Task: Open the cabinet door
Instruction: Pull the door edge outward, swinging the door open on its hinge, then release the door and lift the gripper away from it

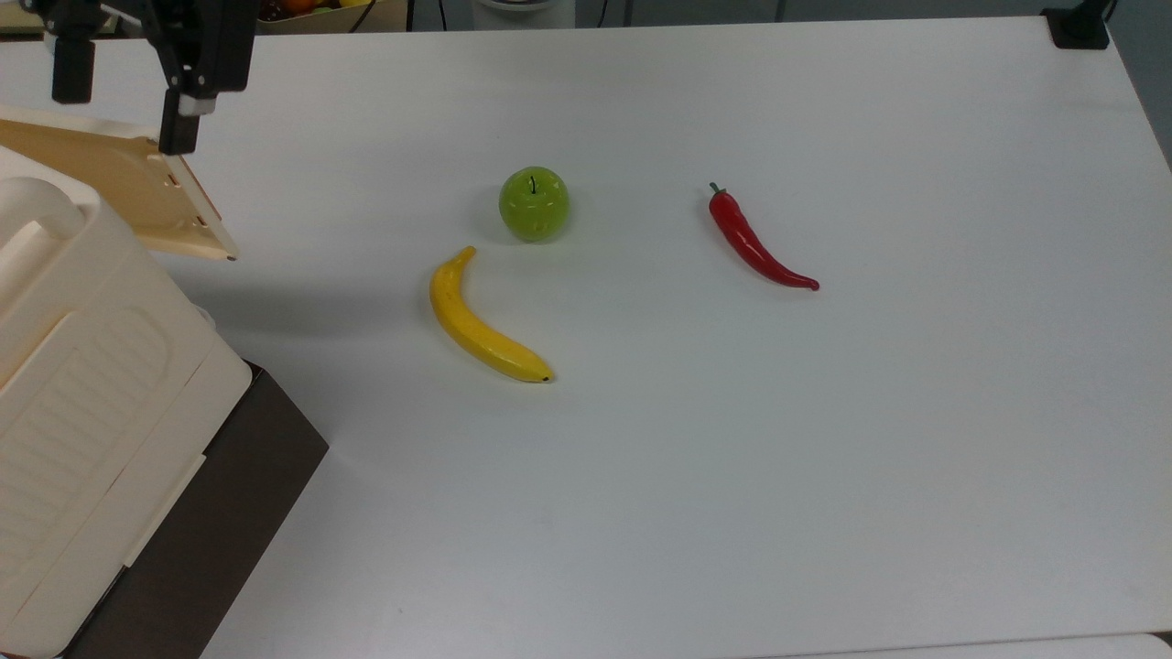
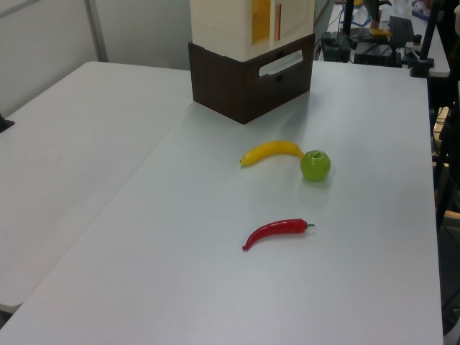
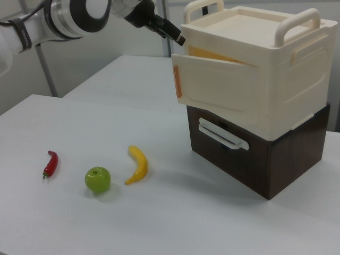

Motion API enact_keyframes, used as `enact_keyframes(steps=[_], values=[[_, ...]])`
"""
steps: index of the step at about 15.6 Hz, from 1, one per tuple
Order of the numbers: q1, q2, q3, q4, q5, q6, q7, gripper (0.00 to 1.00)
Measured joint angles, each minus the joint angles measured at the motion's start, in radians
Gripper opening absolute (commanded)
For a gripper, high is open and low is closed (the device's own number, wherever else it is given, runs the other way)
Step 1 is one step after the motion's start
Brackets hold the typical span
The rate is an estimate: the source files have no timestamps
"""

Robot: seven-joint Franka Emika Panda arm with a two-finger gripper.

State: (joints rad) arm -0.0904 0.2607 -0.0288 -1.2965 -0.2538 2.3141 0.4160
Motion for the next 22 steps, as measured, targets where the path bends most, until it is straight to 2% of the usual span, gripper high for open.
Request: enact_keyframes(steps=[8, 15, 18, 22], values=[[-0.010, 0.037, -0.001, 0.000, -0.002, 0.008, -0.001, 0.94], [-0.018, -0.044, -0.003, 0.002, 0.001, -0.300, -0.197, 0.96], [-0.027, -0.069, -0.003, 0.002, 0.027, -0.376, -0.257, 1.00], [-0.018, -0.067, 0.018, -0.007, 0.067, -0.456, -0.275, 1.00]])
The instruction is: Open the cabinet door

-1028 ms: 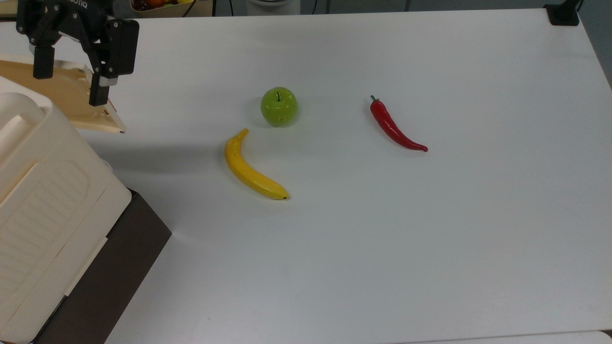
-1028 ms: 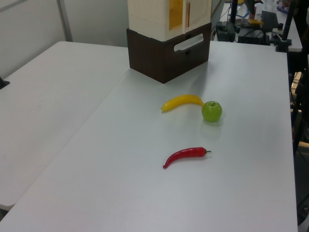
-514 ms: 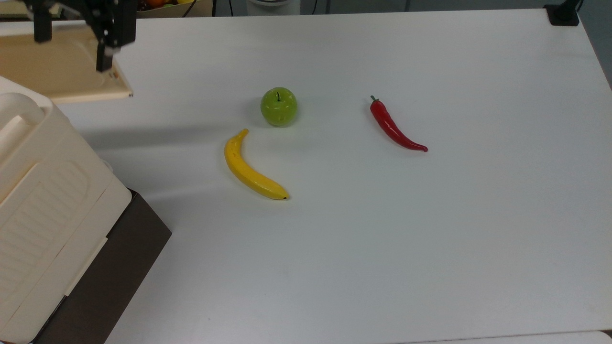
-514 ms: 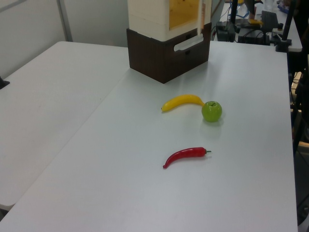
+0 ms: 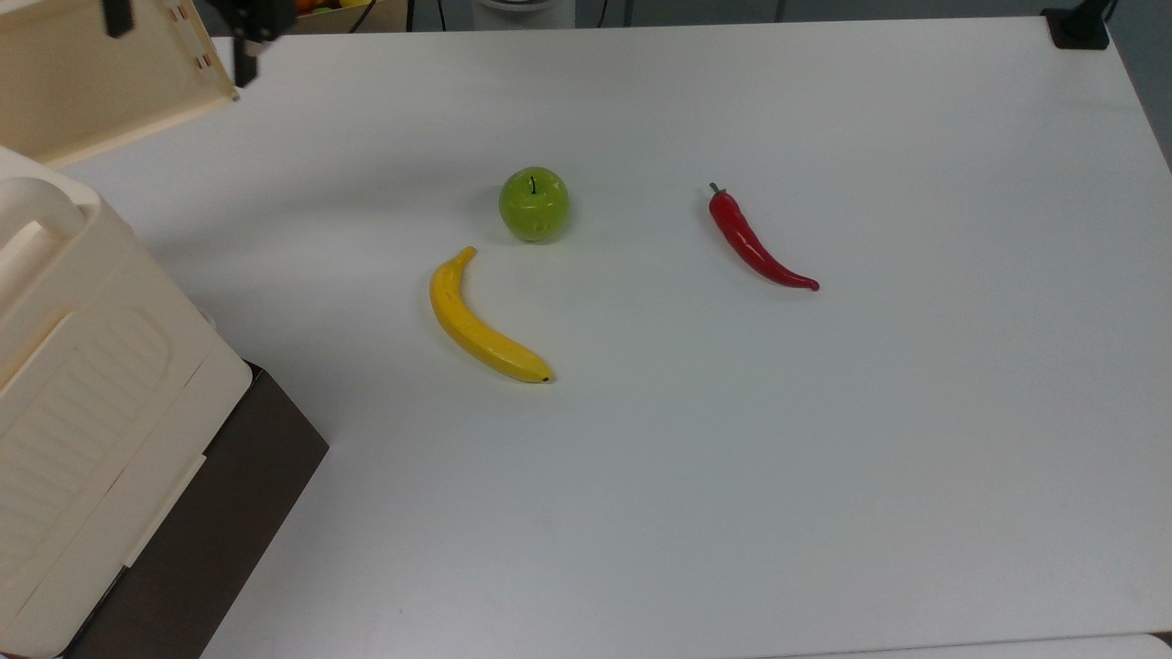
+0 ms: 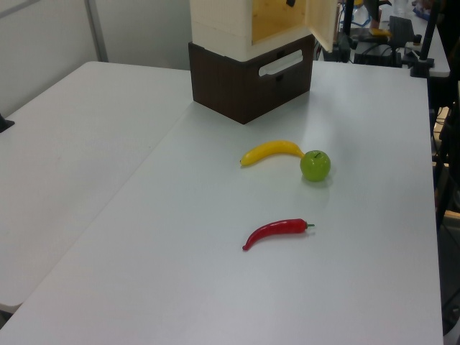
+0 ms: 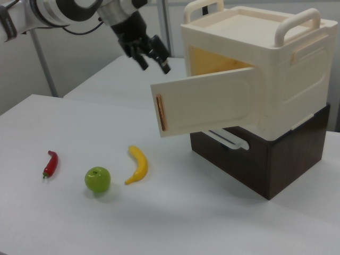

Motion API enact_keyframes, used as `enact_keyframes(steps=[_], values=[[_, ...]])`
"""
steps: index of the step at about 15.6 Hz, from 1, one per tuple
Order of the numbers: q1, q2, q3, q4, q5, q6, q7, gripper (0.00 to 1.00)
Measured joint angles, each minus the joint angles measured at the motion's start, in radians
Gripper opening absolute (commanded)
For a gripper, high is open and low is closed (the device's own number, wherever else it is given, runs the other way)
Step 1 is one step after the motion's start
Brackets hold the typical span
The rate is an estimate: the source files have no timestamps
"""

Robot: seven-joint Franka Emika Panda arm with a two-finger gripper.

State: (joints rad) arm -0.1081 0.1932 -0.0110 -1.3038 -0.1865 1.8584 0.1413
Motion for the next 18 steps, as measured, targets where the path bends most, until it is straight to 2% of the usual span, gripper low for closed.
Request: enact_keyframes(steps=[7, 10, 15, 18], values=[[0.028, -0.001, 0.128, -0.082, 0.047, -0.133, -0.048, 1.00], [0.052, -0.025, 0.133, -0.119, 0.079, -0.180, -0.069, 1.00], [0.109, -0.103, 0.132, -0.251, 0.083, -0.195, -0.069, 1.00], [0.136, -0.139, 0.100, -0.304, 0.083, -0.195, -0.044, 1.00]])
